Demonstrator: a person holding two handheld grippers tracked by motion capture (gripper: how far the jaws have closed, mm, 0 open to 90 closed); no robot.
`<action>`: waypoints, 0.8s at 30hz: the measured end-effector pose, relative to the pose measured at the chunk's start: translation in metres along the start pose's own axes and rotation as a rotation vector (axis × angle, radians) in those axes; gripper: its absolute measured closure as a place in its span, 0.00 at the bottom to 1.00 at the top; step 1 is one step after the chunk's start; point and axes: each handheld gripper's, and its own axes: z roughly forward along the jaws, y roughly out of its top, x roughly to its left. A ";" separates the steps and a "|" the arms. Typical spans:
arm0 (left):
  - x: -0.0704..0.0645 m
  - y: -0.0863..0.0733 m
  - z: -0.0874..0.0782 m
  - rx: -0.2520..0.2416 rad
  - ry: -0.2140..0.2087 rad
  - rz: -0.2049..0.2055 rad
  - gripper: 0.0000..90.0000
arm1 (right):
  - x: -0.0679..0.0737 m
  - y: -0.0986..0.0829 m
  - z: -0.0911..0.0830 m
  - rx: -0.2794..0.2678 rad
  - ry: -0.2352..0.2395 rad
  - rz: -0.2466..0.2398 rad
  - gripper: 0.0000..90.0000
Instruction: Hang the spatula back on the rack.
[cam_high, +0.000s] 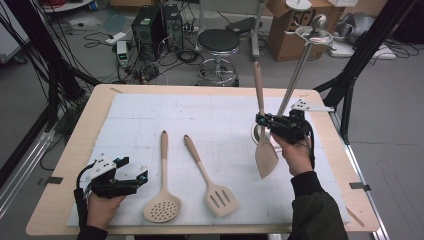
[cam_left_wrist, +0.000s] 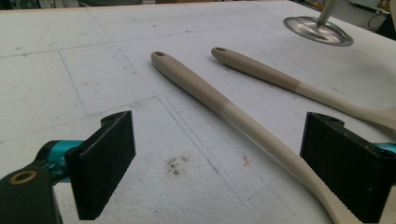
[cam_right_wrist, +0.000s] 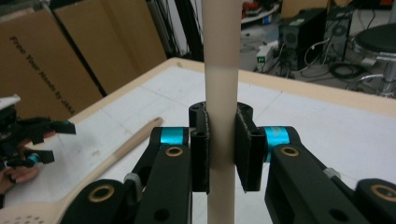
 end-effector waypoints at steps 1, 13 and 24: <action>0.000 0.000 0.000 0.000 0.000 0.001 0.12 | 0.002 0.002 -0.006 -0.018 -0.008 -0.005 0.88; 0.000 0.000 -0.001 -0.005 0.001 0.006 0.13 | 0.005 0.009 -0.036 -0.099 -0.096 -0.034 0.87; -0.001 0.001 0.000 -0.007 -0.001 0.006 0.13 | 0.007 0.011 -0.059 -0.232 -0.198 -0.060 0.87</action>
